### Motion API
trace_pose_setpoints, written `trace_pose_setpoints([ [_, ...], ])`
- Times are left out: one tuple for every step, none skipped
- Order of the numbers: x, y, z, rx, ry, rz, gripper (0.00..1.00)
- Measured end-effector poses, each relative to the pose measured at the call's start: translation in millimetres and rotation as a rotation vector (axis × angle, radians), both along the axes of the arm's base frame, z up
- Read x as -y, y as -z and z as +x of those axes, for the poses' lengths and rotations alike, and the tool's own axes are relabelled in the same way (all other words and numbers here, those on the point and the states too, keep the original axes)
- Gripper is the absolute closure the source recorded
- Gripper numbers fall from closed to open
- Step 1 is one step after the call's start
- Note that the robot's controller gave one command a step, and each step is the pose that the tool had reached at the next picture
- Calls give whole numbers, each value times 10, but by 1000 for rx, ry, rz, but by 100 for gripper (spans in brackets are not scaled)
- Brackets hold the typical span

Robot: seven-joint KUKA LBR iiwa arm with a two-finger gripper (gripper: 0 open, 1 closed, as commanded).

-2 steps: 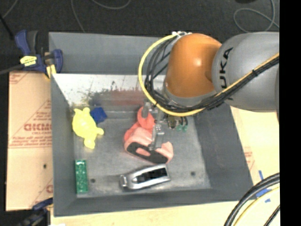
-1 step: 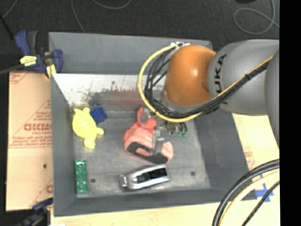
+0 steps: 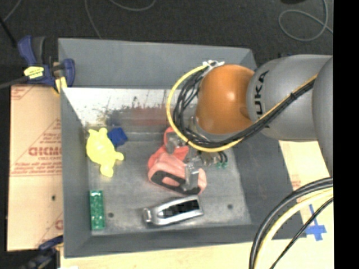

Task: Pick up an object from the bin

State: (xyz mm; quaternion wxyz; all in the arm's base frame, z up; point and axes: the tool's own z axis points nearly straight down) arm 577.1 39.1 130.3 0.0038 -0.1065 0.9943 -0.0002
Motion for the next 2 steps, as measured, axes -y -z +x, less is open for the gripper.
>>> trace_pose_setpoints([
  [-9,81,-59,5,-77,-2,0],
  [-10,201,-14,6,-222,-1,0],
])
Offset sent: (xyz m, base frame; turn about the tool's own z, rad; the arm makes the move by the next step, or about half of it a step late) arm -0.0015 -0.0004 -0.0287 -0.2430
